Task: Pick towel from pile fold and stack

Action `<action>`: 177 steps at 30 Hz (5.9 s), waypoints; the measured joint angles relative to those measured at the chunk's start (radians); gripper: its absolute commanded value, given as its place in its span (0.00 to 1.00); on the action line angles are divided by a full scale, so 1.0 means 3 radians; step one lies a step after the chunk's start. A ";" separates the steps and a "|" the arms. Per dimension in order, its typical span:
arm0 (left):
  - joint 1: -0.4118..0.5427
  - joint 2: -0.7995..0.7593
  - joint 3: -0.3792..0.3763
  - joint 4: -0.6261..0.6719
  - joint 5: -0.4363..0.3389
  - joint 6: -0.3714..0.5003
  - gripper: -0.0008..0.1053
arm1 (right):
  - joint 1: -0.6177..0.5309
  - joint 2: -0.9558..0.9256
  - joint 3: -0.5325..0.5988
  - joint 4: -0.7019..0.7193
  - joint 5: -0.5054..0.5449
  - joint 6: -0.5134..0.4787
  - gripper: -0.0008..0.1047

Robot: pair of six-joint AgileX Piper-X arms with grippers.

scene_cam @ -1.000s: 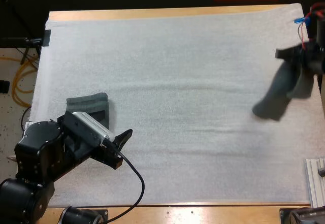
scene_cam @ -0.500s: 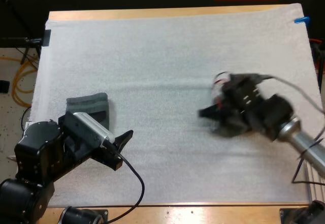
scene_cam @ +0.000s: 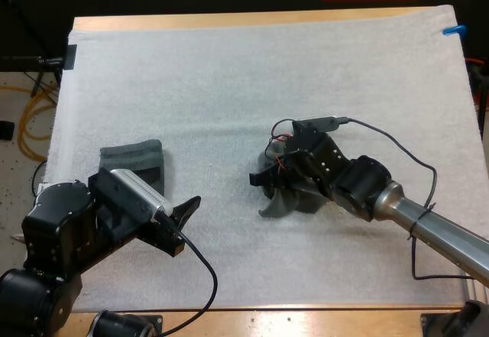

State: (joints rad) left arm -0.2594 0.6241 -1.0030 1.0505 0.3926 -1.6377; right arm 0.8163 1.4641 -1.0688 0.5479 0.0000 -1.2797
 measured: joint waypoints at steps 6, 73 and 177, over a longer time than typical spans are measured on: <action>0.0000 0.0000 0.0000 0.0000 0.0000 0.0000 0.69 | 0.0000 0.0003 -0.0061 -0.0285 -0.0360 -0.0345 0.78; 0.0000 0.0112 0.0352 0.0135 0.0000 -0.0062 0.69 | -0.1283 0.1692 -0.0796 0.0390 -0.1014 -0.1332 0.56; -0.0258 0.4135 -0.0820 -0.0997 -0.0416 -0.0192 0.01 | -0.1101 0.1140 -0.0766 0.1659 -0.0283 -0.1651 0.01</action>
State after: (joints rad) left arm -0.3369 1.8645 -1.2490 0.7514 0.2677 -1.6953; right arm 0.4859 1.8062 -1.2988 1.0457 -0.0848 -1.7751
